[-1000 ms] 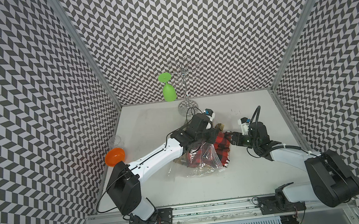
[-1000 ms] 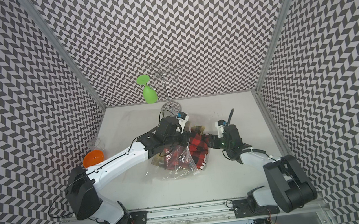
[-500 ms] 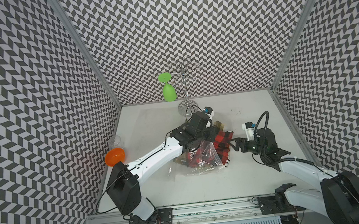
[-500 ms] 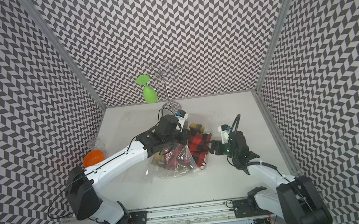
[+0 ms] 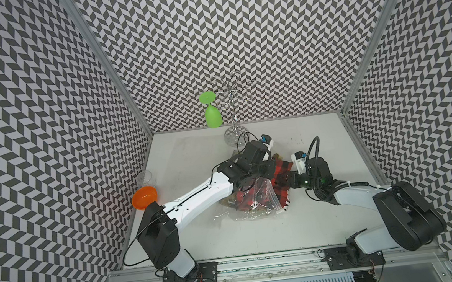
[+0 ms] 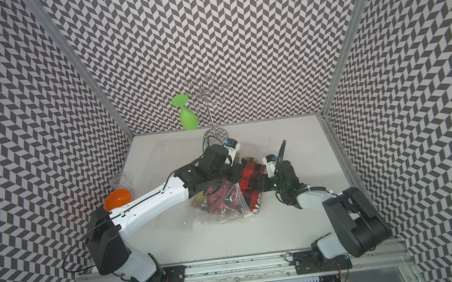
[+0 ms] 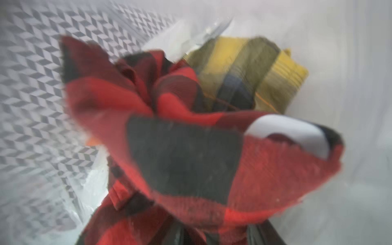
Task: Place the folded shirt into the vacuum bag
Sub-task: Place the shirt in the vacuum bag.
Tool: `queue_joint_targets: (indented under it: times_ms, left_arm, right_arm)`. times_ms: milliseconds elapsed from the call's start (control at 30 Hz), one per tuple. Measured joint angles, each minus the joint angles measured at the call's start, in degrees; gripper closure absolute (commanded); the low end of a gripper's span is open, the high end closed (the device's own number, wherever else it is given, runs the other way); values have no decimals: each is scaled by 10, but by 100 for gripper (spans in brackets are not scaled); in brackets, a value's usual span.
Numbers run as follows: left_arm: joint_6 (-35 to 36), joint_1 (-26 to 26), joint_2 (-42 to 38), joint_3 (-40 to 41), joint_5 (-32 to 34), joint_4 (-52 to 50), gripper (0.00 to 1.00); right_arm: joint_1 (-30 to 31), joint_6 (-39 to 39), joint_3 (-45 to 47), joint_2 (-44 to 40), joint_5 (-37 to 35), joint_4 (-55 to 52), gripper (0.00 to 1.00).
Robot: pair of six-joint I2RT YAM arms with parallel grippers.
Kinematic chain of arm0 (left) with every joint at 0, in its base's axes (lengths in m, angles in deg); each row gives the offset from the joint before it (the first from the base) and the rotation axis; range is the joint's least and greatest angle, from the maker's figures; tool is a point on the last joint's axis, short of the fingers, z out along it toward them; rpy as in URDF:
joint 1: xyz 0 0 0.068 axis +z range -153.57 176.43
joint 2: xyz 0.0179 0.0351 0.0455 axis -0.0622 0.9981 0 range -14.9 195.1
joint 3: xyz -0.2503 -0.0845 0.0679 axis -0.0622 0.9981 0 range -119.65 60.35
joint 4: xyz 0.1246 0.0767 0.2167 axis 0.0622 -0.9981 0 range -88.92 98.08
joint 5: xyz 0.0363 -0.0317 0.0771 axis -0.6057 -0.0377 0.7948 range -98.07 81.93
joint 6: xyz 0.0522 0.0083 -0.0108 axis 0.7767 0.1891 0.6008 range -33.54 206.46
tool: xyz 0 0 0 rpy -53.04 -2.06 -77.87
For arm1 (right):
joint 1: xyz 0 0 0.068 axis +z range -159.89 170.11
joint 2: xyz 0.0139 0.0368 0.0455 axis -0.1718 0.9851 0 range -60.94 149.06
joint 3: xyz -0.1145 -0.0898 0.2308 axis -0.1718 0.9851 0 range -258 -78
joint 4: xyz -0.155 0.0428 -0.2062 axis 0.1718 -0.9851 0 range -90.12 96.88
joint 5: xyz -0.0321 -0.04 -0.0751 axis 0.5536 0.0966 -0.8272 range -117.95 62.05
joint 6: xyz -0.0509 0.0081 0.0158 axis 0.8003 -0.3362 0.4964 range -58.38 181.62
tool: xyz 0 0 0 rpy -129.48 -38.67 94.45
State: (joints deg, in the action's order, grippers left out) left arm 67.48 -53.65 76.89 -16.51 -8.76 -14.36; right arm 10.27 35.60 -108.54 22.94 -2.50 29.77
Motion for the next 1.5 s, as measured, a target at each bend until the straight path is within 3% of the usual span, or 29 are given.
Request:
queue_joint_targets:
  times_ms: [167, 367, 533, 633, 800, 1000, 1133, 1333, 1500]
  left_arm:
    - [0, -4, 7, 0, 1, 0, 94]
    - [0, -4, 7, 0, 10, 1, 94]
    - [0, 0, 7, 0, 10, 1, 94]
    - [1, 3, 7, 0, 10, 1, 94]
    - [1, 4, 7, 0, 9, 1, 94]
    - [1, 4, 7, 0, 8, 1, 94]
    - [0, 4, 7, 0, 4, 1, 94]
    - [-2, 3, 7, 0, -3, 1, 95]
    - [-2, 1, 7, 0, -6, 1, 95]
  right_arm:
    - [4, -70, -76, 40, 12, 51, 54]
    - [7, -150, -121, 132, -51, 44, 43]
    - [-2, -125, -115, 130, -40, 5, 21]
    - [-23, -89, -112, 83, 4, -34, 16]
    - [-95, -64, -51, -14, 97, -46, 23]
    - [-95, -81, 52, -14, 190, -54, 24]
    - [-95, -90, 56, 13, 216, -40, 26]
    - [-92, -153, 48, 107, 260, 60, 41]
    - [-80, -179, 16, 103, 273, 89, 63]
